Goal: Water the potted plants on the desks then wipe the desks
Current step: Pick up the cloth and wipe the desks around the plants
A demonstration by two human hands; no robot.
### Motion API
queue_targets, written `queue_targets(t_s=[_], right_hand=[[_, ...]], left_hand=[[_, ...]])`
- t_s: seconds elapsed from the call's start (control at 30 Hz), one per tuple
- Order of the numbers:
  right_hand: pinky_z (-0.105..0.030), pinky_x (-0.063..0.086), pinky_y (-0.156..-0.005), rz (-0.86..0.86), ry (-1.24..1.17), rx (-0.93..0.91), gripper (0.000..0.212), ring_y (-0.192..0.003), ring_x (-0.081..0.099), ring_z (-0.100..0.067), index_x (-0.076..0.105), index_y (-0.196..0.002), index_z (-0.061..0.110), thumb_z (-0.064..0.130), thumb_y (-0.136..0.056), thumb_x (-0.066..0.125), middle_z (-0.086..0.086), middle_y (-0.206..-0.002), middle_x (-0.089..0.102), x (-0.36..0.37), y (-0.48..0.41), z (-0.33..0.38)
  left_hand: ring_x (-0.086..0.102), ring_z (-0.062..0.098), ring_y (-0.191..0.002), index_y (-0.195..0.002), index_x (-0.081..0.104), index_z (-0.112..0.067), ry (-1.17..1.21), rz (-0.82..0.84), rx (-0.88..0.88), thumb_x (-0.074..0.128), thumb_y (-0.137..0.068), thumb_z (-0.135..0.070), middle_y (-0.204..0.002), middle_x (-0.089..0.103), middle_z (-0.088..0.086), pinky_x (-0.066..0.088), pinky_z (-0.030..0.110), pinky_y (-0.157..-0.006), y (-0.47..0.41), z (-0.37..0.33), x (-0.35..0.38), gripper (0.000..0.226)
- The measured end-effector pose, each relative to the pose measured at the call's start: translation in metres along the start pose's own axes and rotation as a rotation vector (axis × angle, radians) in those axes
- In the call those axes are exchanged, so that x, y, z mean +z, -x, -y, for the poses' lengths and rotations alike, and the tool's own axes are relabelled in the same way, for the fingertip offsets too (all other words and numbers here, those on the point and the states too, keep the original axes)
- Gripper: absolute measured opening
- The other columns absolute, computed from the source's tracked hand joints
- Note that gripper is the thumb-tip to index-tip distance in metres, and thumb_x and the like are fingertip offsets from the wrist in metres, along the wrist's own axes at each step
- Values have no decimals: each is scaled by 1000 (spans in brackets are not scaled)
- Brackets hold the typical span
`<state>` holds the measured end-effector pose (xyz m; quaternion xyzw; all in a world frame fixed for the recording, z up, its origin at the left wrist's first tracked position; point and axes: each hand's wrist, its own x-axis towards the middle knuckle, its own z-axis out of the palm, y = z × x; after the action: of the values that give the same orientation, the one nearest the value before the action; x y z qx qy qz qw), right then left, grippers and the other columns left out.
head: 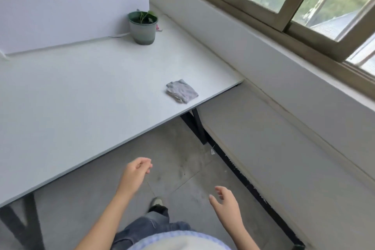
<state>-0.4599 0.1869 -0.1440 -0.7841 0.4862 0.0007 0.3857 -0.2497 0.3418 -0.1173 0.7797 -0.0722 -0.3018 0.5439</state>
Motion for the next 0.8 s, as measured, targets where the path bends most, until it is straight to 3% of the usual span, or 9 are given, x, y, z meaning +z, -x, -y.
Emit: queue_targets(t_s=[0.17,0.3,0.37,0.43,0.57,0.6,0.67,0.73,0.8], right_hand=[[-26,35,-97,19,5,-30,40,-119,46,-18,49,-126,12,25,-88,55,-4,-125,53,5,-71,59],[-24,34,-97,37,49,-34,39,-119,45,-17,50,-125,13,26,-88,55,-4,-126,53,4,-105,75],[-23,33,-96,29,61,-48,39,-118,45,-19,51,-125,12,26,-88,55,-6,-127,54,0,-129,83],[-19,30,-94,11,93,-115,39,-119,43,-18,51,-125,12,25,-89,54,-5,-128,53,-5,-159,98],[-20,31,-96,-17,217,-394,37,-120,46,-22,54,-123,10,22,-88,55,-5,-127,54,-9,-232,150],[-26,38,-94,-22,262,-504,35,-115,52,-27,56,-118,10,22,-86,55,-8,-122,58,-9,-250,164],[-33,52,-77,45,324,-708,30,-94,64,-31,55,-105,16,27,-77,52,-12,-105,66,-10,-284,185],[-31,55,-64,106,404,-878,29,-83,67,-28,49,-98,19,32,-73,48,-11,-98,68,-14,-311,201],[-28,55,-62,162,481,-990,30,-84,67,-25,48,-98,21,35,-72,47,-8,-98,69,-20,-334,213]], left_hand=[[59,17,-76,-89,62,-14,-26,50,-17,48,-90,-8,-80,65,-2,43,20,-69,-68,-37,6,15],[60,16,-77,-87,62,-17,-64,138,-89,49,-91,-10,-83,66,-1,42,20,-67,-92,-37,10,15],[61,19,-77,-81,62,-21,-7,105,-82,52,-87,-17,-81,66,-1,43,24,-72,-107,-48,9,12],[62,17,-79,-80,62,-24,21,80,-31,52,-79,-25,-82,67,-3,44,18,-73,-126,-64,8,10],[61,7,-86,-82,61,-28,5,-13,15,50,-91,-8,-87,66,-7,44,6,-71,-169,-91,14,24],[61,7,-87,-81,60,-29,12,-64,11,50,-91,-8,-87,66,-8,44,8,-73,-180,-95,17,25],[61,9,-89,-80,61,-30,46,-166,-19,52,-90,-14,-88,66,-9,43,13,-76,-199,-103,24,21],[61,13,-91,-80,61,-30,81,-248,-51,52,-90,-14,-89,67,-7,43,19,-78,-216,-113,32,21],[61,12,-90,-79,62,-30,69,-310,-79,51,-91,-9,-89,67,-8,44,22,-80,-227,-123,44,26]])
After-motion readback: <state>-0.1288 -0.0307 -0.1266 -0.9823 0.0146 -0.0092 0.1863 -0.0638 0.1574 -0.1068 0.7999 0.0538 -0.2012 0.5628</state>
